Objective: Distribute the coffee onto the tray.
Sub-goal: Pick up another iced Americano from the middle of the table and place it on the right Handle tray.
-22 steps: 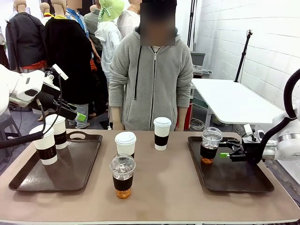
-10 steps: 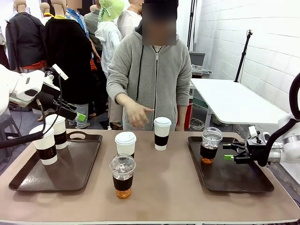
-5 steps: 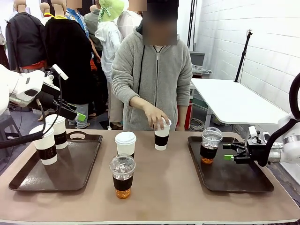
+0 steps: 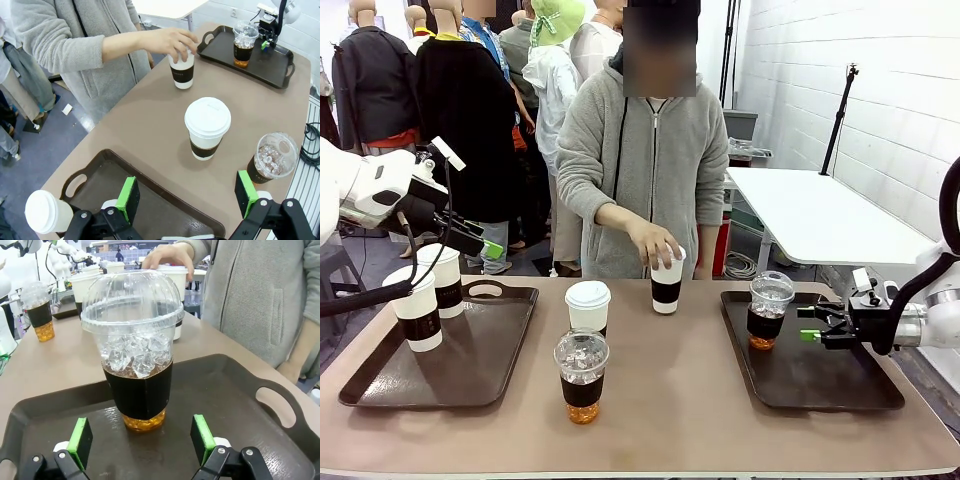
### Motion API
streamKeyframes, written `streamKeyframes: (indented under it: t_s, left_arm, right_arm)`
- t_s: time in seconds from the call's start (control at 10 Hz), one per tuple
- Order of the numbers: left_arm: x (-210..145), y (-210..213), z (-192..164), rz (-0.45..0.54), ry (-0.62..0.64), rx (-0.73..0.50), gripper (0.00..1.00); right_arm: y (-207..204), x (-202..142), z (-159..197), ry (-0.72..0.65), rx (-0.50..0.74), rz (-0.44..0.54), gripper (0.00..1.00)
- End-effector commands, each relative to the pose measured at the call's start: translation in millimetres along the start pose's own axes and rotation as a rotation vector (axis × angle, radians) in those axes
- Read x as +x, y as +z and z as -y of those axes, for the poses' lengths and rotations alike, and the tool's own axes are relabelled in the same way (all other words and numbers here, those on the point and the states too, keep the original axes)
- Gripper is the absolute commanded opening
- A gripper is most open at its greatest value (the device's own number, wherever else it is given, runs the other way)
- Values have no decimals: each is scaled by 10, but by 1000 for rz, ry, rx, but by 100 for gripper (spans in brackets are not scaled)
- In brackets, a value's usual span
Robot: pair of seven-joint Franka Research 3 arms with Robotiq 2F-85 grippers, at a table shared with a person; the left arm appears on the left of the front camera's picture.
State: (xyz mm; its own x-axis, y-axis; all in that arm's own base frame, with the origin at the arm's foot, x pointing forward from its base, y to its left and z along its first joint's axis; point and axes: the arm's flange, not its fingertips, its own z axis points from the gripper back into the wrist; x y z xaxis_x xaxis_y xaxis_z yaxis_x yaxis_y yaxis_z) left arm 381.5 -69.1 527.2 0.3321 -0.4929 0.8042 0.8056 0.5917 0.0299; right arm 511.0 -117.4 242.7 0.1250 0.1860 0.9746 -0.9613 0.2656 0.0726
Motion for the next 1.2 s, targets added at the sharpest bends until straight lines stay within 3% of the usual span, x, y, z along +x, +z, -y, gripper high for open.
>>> streamKeyframes:
  t_s: [0.0,0.5,1.1]
  left_arm:
    - [-25,-16,-37,8,-18,-15,100]
    - [-25,-16,-37,8,-18,-15,100]
    - [-25,-16,-37,8,-18,-15,100]
  right_arm:
    - [129,51,-196,20,5,11,100]
    - [199,205,-681,49,98,15,100]
    - [-120,280,-1179,36,224,30,100]
